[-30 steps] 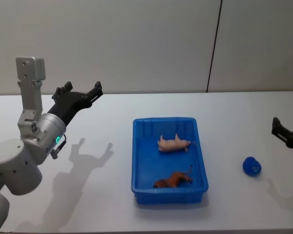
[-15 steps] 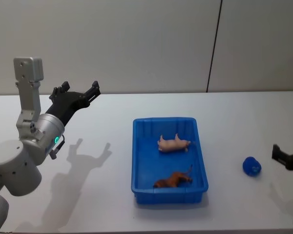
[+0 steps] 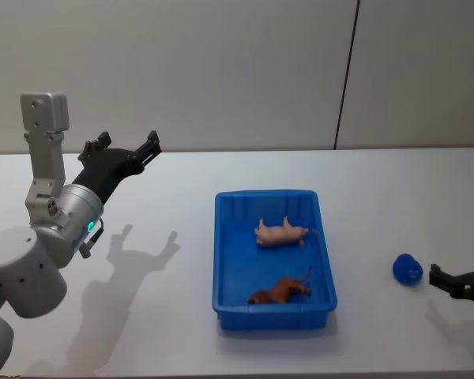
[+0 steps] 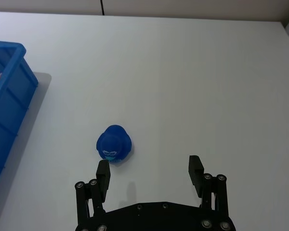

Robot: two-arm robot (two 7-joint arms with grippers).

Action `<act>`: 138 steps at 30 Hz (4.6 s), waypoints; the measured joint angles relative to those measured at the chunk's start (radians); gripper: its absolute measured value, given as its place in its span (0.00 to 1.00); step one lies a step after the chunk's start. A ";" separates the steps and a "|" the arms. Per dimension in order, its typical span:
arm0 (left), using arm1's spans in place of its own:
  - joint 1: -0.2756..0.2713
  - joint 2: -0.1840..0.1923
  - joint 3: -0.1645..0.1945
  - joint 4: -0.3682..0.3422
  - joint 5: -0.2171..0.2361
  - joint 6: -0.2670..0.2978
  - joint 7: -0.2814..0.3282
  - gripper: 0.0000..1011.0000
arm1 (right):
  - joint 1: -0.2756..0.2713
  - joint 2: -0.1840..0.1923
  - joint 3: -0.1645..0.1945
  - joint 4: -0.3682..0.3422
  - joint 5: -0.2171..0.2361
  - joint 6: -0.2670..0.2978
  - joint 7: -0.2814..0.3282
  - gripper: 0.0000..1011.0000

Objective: Pick up the two dolls from the table and place them into the box.

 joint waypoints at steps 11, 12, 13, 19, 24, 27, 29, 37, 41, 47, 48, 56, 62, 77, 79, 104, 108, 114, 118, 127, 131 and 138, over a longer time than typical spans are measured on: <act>0.001 0.000 0.000 -0.001 0.000 -0.001 0.001 0.99 | 0.070 -0.033 -0.019 0.093 -0.049 0.010 0.045 0.99; 0.001 0.000 0.000 -0.001 0.000 -0.001 0.001 0.99 | 0.078 -0.037 -0.021 0.104 -0.055 0.011 0.051 0.99; 0.001 0.000 0.000 -0.001 0.000 -0.001 0.002 0.99 | 0.084 -0.040 -0.023 0.112 -0.058 0.011 0.054 0.99; 0.001 0.000 0.000 -0.001 0.000 -0.001 0.002 0.99 | 0.113 -0.055 -0.032 0.154 -0.082 0.017 0.081 0.99; 0.001 0.000 0.000 -0.001 0.000 -0.001 0.002 0.99 | 0.132 -0.065 -0.040 0.183 -0.095 0.022 0.098 0.99; 0.001 0.000 0.000 -0.001 0.000 -0.001 0.002 0.99 | 0.144 -0.073 -0.045 0.202 -0.103 0.025 0.107 0.99; 0.001 0.000 0.000 -0.001 0.000 -0.001 0.002 0.99 | 0.151 -0.078 -0.048 0.213 -0.108 0.028 0.111 0.99; 0.001 0.000 0.000 -0.001 0.000 -0.001 0.002 0.99 | 0.176 -0.095 -0.057 0.255 -0.125 0.030 0.120 0.99; 0.001 0.000 0.000 -0.001 0.000 -0.001 0.002 0.99 | 0.190 -0.104 -0.062 0.276 -0.135 0.023 0.122 0.99; 0.001 0.000 0.000 -0.001 0.000 -0.001 0.002 0.99 | 0.208 -0.116 -0.068 0.305 -0.152 0.010 0.126 0.99; 0.001 0.000 0.000 -0.001 0.000 -0.001 0.002 0.99 | 0.210 -0.117 -0.069 0.308 -0.153 0.009 0.126 0.99; 0.001 0.000 0.000 -0.001 0.000 -0.001 0.002 0.99 | 0.222 -0.124 -0.072 0.327 -0.165 0.000 0.128 0.88; 0.001 0.000 0.000 -0.001 0.000 -0.001 0.002 0.99 | 0.227 -0.128 -0.074 0.334 -0.169 -0.004 0.129 0.74; 0.001 0.000 0.000 -0.001 0.000 -0.001 0.002 0.99 | 0.233 -0.131 -0.076 0.342 -0.174 -0.007 0.129 0.29; 0.001 0.000 0.000 -0.001 0.000 -0.001 0.002 0.99 | 0.234 -0.131 -0.076 0.343 -0.174 -0.008 0.129 0.26; 0.001 0.000 0.000 -0.001 0.000 -0.001 0.002 0.99 | 0.223 -0.116 -0.064 0.260 -0.179 -0.149 0.199 0.14; 0.001 0.000 0.000 -0.001 0.000 -0.001 0.002 0.99 | 0.222 -0.113 -0.063 0.233 -0.178 -0.183 0.221 0.11; 0.001 0.000 0.000 -0.001 0.000 -0.001 0.002 0.99 | 0.223 -0.111 -0.062 0.188 -0.167 -0.234 0.269 0.08; 0.001 0.000 0.000 -0.001 0.000 -0.001 0.002 0.99 | 0.228 -0.112 -0.063 0.165 -0.156 -0.253 0.307 0.07; 0.001 0.000 0.000 -0.001 0.000 -0.001 0.002 0.99 | 0.249 -0.123 -0.076 0.135 -0.128 -0.264 0.406 0.07; 0.001 0.000 0.000 -0.001 0.000 -0.001 0.002 0.99 | 0.265 -0.134 -0.086 0.134 -0.120 -0.246 0.455 0.07; 0.001 0.000 0.000 -0.001 0.000 -0.001 0.002 0.99 | 0.302 -0.157 -0.108 0.163 -0.128 -0.189 0.524 0.07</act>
